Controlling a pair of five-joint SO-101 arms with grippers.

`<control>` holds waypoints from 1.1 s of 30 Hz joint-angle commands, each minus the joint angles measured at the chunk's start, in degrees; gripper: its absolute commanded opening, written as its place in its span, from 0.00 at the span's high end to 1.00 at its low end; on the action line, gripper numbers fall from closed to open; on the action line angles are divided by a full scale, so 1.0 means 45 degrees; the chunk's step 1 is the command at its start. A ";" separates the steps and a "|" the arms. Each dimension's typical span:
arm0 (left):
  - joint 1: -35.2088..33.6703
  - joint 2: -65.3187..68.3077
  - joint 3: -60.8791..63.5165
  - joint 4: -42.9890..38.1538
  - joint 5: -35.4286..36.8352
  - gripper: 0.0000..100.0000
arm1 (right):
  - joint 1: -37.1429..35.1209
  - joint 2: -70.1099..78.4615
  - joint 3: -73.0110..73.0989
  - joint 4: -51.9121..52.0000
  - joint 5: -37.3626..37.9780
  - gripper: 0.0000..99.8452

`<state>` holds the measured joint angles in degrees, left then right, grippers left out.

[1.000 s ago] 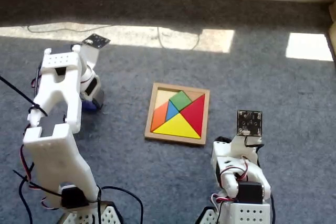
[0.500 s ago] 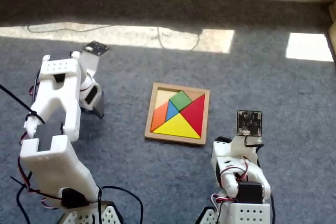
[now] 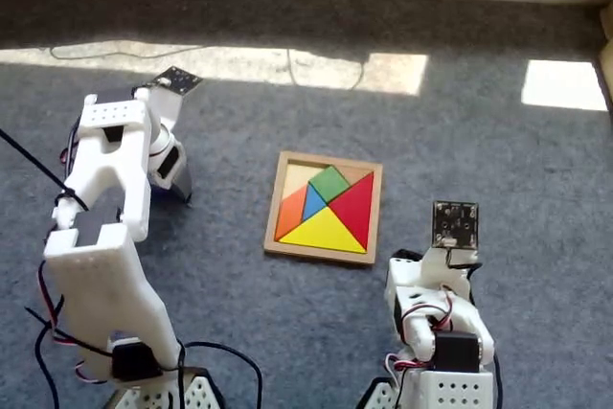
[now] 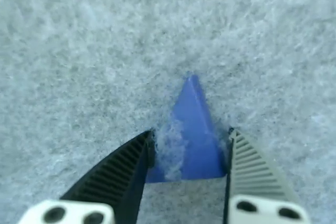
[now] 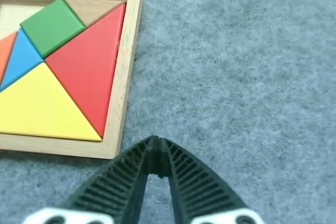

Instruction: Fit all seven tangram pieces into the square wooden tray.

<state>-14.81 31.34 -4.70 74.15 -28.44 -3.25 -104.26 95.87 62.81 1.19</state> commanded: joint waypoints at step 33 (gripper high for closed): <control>0.2335 -0.3429 -0.1905 0.4024 0.0156 0.99 | 0.0127 -0.0205 0.1924 -0.0010 0.0000 0.99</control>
<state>-8.57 21.14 -11.12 91.21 -28.35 -3.25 -104.26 95.87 62.81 1.19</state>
